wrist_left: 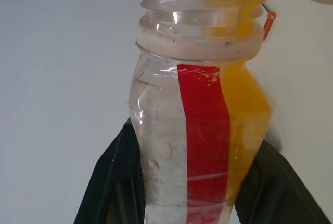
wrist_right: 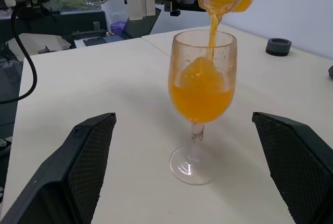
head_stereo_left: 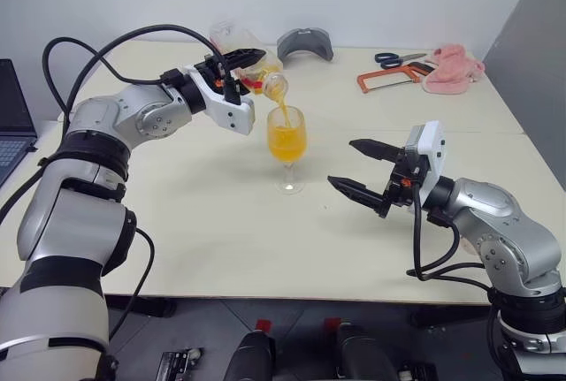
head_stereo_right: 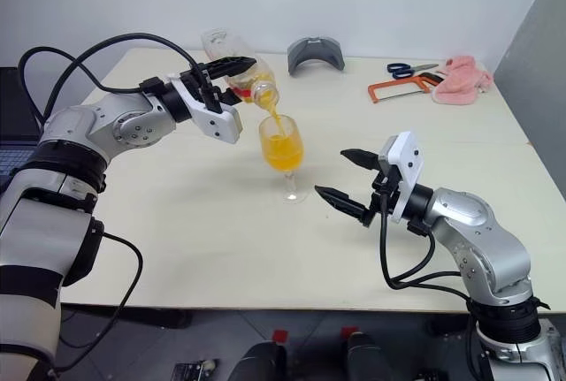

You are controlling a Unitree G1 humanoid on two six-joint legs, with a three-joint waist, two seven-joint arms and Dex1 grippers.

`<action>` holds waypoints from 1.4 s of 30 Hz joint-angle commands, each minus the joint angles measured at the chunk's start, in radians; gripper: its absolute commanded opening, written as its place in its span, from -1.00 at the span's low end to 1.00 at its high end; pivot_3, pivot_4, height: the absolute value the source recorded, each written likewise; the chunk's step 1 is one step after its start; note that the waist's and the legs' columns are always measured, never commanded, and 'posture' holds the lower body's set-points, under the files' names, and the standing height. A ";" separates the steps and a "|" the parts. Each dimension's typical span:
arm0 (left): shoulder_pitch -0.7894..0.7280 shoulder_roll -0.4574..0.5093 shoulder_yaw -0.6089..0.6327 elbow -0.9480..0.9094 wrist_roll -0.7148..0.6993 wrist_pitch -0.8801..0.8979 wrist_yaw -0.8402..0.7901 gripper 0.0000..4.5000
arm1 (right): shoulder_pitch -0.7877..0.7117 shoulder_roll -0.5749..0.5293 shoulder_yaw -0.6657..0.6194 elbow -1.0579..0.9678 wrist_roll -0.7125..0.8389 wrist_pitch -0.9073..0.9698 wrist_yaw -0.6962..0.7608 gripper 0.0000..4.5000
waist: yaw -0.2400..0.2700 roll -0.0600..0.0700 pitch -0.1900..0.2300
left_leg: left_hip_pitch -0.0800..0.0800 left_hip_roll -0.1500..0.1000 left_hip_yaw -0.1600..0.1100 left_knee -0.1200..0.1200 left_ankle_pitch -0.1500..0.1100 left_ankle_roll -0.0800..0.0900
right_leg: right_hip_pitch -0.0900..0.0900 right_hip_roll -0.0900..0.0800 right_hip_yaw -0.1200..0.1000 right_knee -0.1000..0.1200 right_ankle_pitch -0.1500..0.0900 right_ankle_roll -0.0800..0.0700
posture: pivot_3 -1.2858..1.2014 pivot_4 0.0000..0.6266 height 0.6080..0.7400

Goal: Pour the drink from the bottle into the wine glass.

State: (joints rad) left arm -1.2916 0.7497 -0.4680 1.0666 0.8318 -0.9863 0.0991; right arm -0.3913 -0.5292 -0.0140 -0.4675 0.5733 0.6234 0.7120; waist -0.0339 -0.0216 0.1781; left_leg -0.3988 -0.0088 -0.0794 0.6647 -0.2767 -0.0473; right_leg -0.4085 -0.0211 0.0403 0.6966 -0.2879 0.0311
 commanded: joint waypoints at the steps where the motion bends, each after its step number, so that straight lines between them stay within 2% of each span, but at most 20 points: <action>1: -0.042 0.011 0.013 -0.005 -0.012 0.002 0.017 -0.25 | 0.003 -0.004 -0.004 -0.043 0.012 -0.004 -0.006 1.00 | 0.000 0.000 0.000 | 0.000 0.000 0.000 0.000 0.000 0.000 | 0.000 0.000 0.000 0.000 0.000 0.000 | 0.03 -0.52 1.00; 12: -0.037 -0.001 0.024 0.004 -0.038 0.006 -0.003 -0.25 | 0.010 -0.006 -0.004 -0.053 0.014 -0.002 -0.015 1.00 | 0.000 0.000 0.000 | 0.000 0.000 0.000 0.000 0.000 0.000 | 0.000 0.000 0.000 0.000 0.000 0.000 | 0.03 -0.52 1.00; 22: 0.042 -0.059 0.116 -0.017 -0.249 0.056 -0.181 -0.25 | -0.004 0.013 0.001 -0.045 -0.026 -0.057 -0.046 1.00 | -0.001 0.000 0.000 | 0.000 0.000 0.000 0.000 0.000 0.000 | 0.000 0.000 0.000 0.001 0.000 0.000 | 0.03 -0.52 1.00; 25: 0.087 -0.092 0.172 -0.045 -0.366 0.098 -0.276 -0.25 | -0.005 0.017 0.007 -0.046 -0.040 -0.083 -0.042 1.00 | -0.001 0.000 0.000 | 0.000 0.000 0.000 0.001 0.000 0.000 | 0.000 0.000 0.000 0.001 0.000 0.000 | 0.03 -0.52 1.00; 31: 0.238 -0.179 0.336 -0.251 -0.679 0.347 -0.472 -0.26 | -0.011 0.018 0.021 -0.074 -0.038 -0.079 -0.047 1.00 | -0.002 0.000 0.000 | 0.000 0.001 -0.001 0.001 0.001 -0.001 | 0.000 -0.001 0.000 0.001 0.000 0.000 | 0.03 -0.52 1.00; 37: 0.421 -0.222 0.525 -0.502 -0.922 0.717 -0.500 -0.26 | -0.041 0.020 0.058 -0.120 -0.008 0.011 -0.064 1.00 | -0.021 0.000 0.000 | 0.001 0.003 -0.004 0.002 0.001 -0.001 | 0.000 0.000 0.000 0.002 0.000 0.000 | 0.03 -0.52 1.00; 42: 0.564 -0.220 0.650 -0.582 -1.043 0.952 -0.491 -0.26 | -0.125 0.052 0.138 -0.109 -0.027 0.126 -0.128 1.00 | -0.027 0.000 -0.001 | 0.002 0.003 -0.005 0.002 0.001 -0.001 | 0.000 0.000 0.001 0.003 0.000 0.000 | 0.03 -0.52 1.00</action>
State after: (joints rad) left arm -0.7381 0.5221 0.1282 0.5309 -0.1618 -0.0915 -0.4016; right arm -0.4828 -0.4883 0.1087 -0.5504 0.5492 0.7271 0.6070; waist -0.0610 -0.0214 0.1774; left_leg -0.3970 -0.0062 -0.0851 0.6664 -0.2759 -0.0486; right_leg -0.4085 -0.0213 0.0412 0.6997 -0.2878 0.0309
